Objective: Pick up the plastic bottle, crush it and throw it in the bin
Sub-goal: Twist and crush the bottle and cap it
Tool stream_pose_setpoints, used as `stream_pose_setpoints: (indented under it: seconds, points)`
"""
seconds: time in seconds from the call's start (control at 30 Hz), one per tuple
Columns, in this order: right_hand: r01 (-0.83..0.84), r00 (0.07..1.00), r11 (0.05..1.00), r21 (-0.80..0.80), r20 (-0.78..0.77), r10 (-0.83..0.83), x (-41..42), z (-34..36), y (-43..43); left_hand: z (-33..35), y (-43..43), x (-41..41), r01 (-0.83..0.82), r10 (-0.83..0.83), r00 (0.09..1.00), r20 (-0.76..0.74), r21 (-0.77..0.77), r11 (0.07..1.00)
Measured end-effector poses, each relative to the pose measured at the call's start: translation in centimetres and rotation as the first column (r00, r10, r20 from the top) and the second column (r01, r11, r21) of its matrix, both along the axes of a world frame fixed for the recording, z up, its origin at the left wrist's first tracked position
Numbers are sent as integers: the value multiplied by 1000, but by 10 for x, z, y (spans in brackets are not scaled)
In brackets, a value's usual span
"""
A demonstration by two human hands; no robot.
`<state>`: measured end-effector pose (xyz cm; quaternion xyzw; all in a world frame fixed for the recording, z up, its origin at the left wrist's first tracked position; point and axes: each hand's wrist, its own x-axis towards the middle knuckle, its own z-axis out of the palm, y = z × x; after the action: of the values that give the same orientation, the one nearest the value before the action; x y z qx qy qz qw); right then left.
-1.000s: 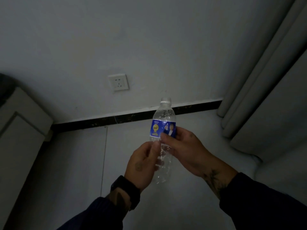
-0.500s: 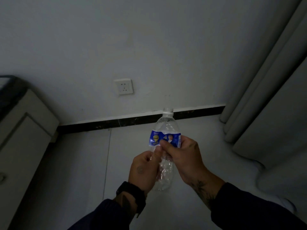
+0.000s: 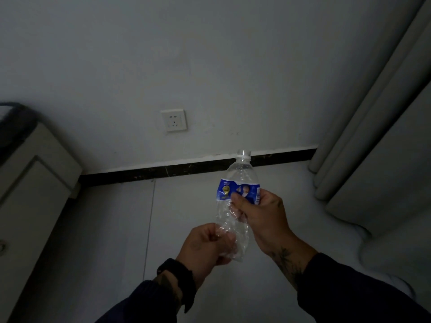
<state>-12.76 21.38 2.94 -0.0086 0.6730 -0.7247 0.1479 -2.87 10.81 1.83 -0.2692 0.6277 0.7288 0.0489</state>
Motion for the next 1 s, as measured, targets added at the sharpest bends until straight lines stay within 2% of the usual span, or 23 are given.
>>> stream_pose_setpoints:
  seconds: [0.13, 0.27, 0.33, 0.37, 0.43, 0.5, 0.57, 0.67, 0.83, 1.0]
  points:
    - [4, 1000, 1000, 12, 28, -4, -1, -12, -3, -14, 0, -1, -53, 54, 999, 4, -66, 996]
    - [-1, 998, 1000, 30, 63, -1, -4, -30, 1, -30, -3, 0, 22, -22, 995, 95, 0, 1000]
    - [-2, 998, 998, 65, 69, -3, -10, -42, 8, -46, -17, -2, 88, -76, 986, 149, -72, 994]
    - [0, 997, 996, 85, 72, -6, -14, -49, 14, -56, -28, -5, 123, -97, 982, 159, -162, 979]
    - [-1, 998, 992, 130, 61, -7, -22, -63, 28, -77, -56, -13, 227, -158, 967, 198, -399, 888]
    - [-9, 998, 986, 166, 65, -2, -27, -76, 43, -94, -82, -24, 367, -198, 922, 333, -586, 722]
    - [-30, 997, 978, 206, 72, 16, -30, -85, 54, -111, -100, -36, 473, -191, 869, 456, -653, 591]
    - [-59, 996, 960, 273, 79, 39, -34, -101, 64, -141, -108, -49, 596, -210, 793, 572, -656, 464]
    - [-91, 993, 933, 347, 98, 60, -40, -125, 69, -188, -89, -64, 709, -298, 702, 646, -599, 372]
    - [-147, 989, 899, 411, 88, 121, -41, -136, 70, -228, -73, -71, 719, -330, 694, 640, -593, 362]
